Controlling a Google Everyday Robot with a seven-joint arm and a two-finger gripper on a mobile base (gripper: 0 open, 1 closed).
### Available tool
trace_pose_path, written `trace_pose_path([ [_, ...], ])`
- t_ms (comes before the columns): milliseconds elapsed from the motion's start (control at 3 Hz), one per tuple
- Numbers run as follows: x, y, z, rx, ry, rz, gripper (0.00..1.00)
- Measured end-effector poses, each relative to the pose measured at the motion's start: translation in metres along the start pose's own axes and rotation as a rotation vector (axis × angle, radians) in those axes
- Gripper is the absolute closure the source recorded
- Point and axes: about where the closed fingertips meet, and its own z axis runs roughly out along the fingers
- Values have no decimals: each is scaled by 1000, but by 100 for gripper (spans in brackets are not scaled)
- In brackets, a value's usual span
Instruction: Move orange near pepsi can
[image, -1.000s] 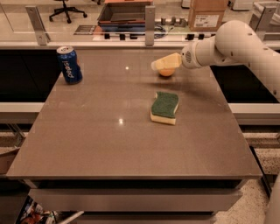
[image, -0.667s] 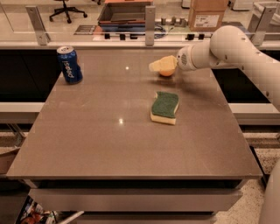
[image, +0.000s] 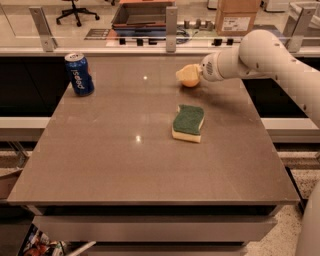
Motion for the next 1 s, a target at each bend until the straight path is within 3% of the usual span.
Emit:
trace_pose_path([
  [333,1,2,3,-4,3,0,86],
  [667,2,3,5,-7,5,0,100],
  [1000,-5,9,3,-12,24,-23,100],
])
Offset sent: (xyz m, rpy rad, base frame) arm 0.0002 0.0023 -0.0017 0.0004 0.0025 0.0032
